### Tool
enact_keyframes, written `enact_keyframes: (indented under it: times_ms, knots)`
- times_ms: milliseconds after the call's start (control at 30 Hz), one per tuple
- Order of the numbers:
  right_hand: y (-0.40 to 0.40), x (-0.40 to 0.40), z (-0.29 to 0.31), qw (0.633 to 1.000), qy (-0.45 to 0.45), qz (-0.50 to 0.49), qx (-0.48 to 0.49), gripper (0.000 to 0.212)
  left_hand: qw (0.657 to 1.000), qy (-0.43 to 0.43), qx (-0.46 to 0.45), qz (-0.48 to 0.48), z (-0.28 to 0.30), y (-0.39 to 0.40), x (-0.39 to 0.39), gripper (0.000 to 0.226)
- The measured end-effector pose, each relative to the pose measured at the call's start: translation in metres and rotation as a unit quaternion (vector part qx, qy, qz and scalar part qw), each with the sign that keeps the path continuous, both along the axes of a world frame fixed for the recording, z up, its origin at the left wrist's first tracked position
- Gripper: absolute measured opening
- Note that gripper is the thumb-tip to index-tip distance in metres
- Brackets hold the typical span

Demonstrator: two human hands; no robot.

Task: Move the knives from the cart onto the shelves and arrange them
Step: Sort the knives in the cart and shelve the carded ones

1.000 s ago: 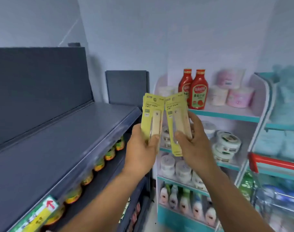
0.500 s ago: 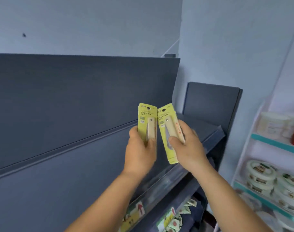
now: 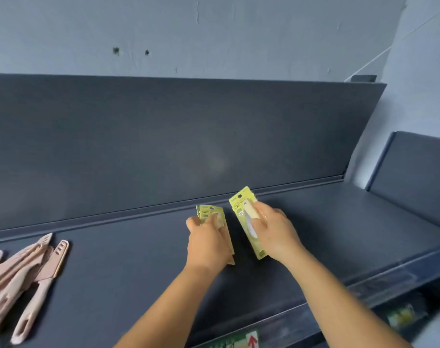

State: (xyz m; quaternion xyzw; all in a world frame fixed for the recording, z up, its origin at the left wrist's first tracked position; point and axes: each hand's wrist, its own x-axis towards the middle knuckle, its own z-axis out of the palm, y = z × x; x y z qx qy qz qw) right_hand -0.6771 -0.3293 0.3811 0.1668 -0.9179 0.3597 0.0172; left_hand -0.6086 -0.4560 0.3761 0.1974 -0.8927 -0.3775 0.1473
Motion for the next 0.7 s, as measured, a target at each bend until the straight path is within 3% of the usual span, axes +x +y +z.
enact_keyframes:
  times_ms: [67, 200, 333, 567, 700]
  knots:
    - [-0.002, -0.008, -0.006, 0.999, 0.006, 0.000, 0.041, 0.040, 0.997, -0.042, -0.059, 0.011, -0.005, 0.000, -0.001, 0.028]
    - [-0.006, -0.016, -0.015, 0.991, 0.005, 0.024, 0.131, 0.043, 0.963, -0.145, -0.229, -0.013, -0.016, 0.003, -0.002, 0.053]
    - [-0.006, -0.018, -0.019, 0.982, 0.000, 0.055, 0.182, 0.048, 0.960, -0.177, -0.217, -0.025, -0.025, 0.004, -0.006, 0.064]
    - [-0.004, -0.017, -0.017, 0.983, -0.002, 0.062, 0.174, 0.047, 0.960, -0.161, -0.228, -0.012, -0.024, 0.004, -0.005, 0.062]
    - [0.005, -0.006, -0.009, 0.986, 0.046, 0.034, 0.154, 0.046, 0.964, -0.046, -0.262, -0.018, -0.014, 0.012, 0.002, 0.046]
